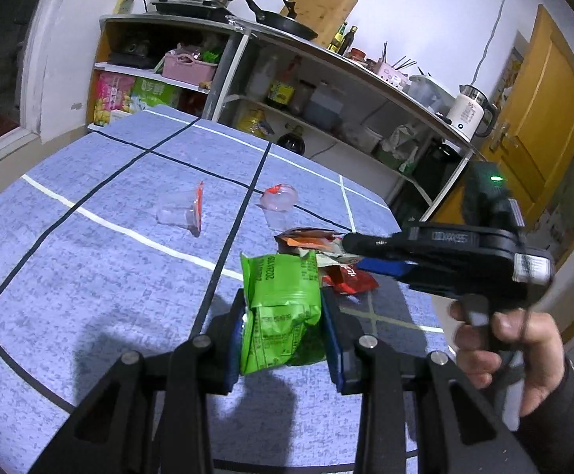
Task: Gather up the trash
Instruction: 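Grasp the small white-green packet with the right tool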
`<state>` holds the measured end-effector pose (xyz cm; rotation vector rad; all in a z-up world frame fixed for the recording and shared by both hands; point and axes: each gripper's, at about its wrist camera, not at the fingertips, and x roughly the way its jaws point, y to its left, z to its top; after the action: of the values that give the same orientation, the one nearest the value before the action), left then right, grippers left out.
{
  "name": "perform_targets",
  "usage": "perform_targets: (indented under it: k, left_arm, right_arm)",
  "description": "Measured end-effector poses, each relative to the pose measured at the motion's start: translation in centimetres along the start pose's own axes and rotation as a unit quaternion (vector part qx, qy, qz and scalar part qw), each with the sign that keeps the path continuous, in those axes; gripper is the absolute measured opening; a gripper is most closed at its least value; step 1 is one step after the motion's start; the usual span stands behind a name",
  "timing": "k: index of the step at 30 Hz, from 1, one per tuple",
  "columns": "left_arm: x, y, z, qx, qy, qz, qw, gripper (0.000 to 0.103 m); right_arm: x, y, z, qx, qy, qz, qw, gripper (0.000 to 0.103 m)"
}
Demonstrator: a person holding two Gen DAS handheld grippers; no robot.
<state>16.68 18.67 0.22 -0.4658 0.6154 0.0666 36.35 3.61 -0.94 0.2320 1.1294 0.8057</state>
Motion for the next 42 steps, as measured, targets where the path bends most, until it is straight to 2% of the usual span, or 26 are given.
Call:
perform_targets:
  k: [2,5,10,21,26,30,31,33,34,35,42]
  left_arm:
    - [0.0,0.1,0.0,0.001,-0.001,0.000,1.0000,0.036]
    - [0.1,0.3,0.0,-0.001,0.002,0.002,1.0000,0.036]
    - [0.4,0.3,-0.2,-0.001,0.007,0.006,1.0000,0.036]
    - [1.3,-0.9,-0.6,0.016,0.017,0.007,0.9997,0.036]
    - [1.6,-2.2,-0.8,0.029,0.019,-0.001,0.9994,0.036]
    - [1.6,-2.8,-0.6,0.030,0.018,-0.007,0.9994,0.036]
    - [1.5,-3.0,-0.6,0.032,0.016,-0.007,0.9993,0.036]
    - [1.5,-3.2,-0.7,0.034,0.017,-0.008,0.9992,0.036]
    - [1.6,-3.2,-0.8,0.034,0.019,-0.008,0.9992,0.036]
    - [1.7,-3.1,-0.8,0.034,0.021,-0.008,0.9992,0.036]
    - [1.6,-2.3,-0.8,0.028,0.024,-0.004,0.9993,0.036]
  right_arm:
    - [0.9,-0.2,0.2,0.007,0.007,-0.011,1.000,0.018]
    - [1.2,-0.4,-0.1,0.003,0.003,-0.020,1.000,0.010]
    - [0.7,-0.2,-0.6,-0.013,-0.004,-0.018,1.000,0.006]
    - [-4.3,-1.4,-2.0,-0.018,-0.037,-0.004,0.999,0.003]
    - [-5.9,-2.8,-3.1,-0.009,-0.044,-0.002,0.999,0.003]
    - [-6.1,-4.5,-3.0,0.026,-0.047,0.011,0.999,0.003]
    - [-6.1,-4.8,-2.9,0.035,-0.051,0.011,0.998,0.004]
    - [-5.8,-5.0,-2.6,0.044,-0.052,0.014,0.998,0.018]
    - [-5.2,-5.1,-2.3,0.049,-0.043,0.024,0.998,0.036]
    - [-4.6,-5.2,-2.1,0.056,-0.035,0.032,0.997,0.050]
    - [-1.1,-5.3,-1.1,0.093,0.000,0.063,0.994,0.051]
